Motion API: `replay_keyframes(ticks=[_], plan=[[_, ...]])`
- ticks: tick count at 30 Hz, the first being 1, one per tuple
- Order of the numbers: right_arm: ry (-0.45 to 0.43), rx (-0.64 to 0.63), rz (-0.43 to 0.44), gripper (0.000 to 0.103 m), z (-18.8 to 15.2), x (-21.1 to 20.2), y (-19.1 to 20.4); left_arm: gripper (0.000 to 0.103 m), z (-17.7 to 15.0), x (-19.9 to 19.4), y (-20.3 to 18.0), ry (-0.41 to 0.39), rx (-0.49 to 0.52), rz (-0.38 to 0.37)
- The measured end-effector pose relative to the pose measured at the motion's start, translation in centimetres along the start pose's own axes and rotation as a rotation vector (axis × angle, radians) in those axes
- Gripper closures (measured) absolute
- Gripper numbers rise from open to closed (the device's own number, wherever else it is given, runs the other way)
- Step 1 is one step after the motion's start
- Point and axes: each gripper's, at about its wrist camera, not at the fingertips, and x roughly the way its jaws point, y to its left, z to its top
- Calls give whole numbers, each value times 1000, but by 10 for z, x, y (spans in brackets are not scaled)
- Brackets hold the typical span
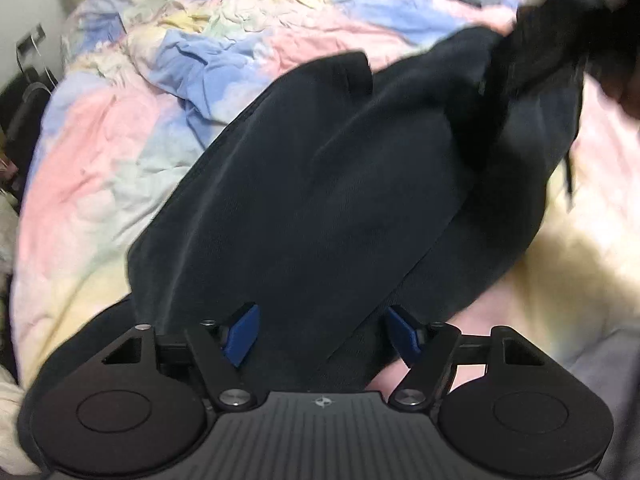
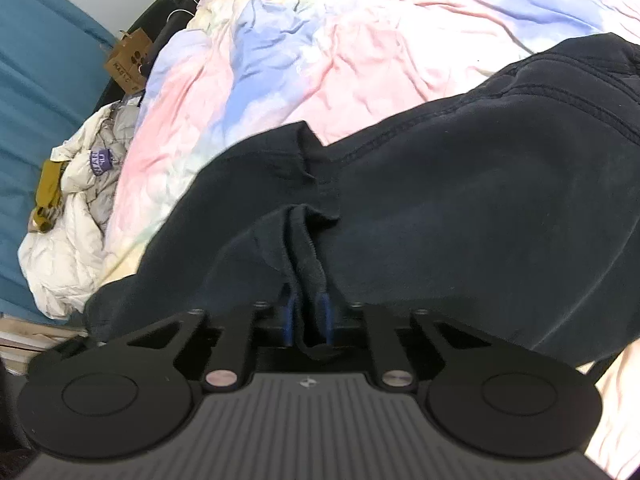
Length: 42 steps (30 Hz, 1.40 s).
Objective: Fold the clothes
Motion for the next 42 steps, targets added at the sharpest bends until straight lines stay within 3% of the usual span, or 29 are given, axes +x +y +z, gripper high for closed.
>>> replay_keyframes(ticks=[3,5,8,14,19,24,28,29,31,32,36,40,42], plan=[[2,0,8,94,1,-9,12,56,-8,-1,0,-2,-36,50],[3,-8,4,94,1,-14,19,83,-12,-7,9,-17,-107,53],[6,-17,-4,94,0,-18,25,98,-18,-22,22,-61,-178,52],[5,-3,14,94,-8,-25,28,100,-38,-68,39,-164,-234,56],[42,6,-13,94,-26,-14,21,100,-63,-70,45,-124,-339,3],[85,33,-72,91,-43,8,7,93,-101,-57,67,-101,-632,-110],[83,21,-99,87,-46,11,10,76,-128,-66,86,-121,-854,-128],[84,16,-111,84,-46,11,11,58,-136,-68,93,-125,-920,-139],[84,4,-138,78,-45,11,14,32,-155,-74,107,-137,-1050,-136],[83,-1,-149,78,-44,10,16,27,-166,-77,114,-145,-1115,-119],[81,-7,-180,77,-42,8,23,18,-214,-87,146,-207,-1415,-80],[73,-17,-208,74,-40,2,33,12,-273,-89,188,-345,-1752,-45],[73,-28,-226,60,-39,0,37,11,-297,-87,206,-412,-1890,-10]])
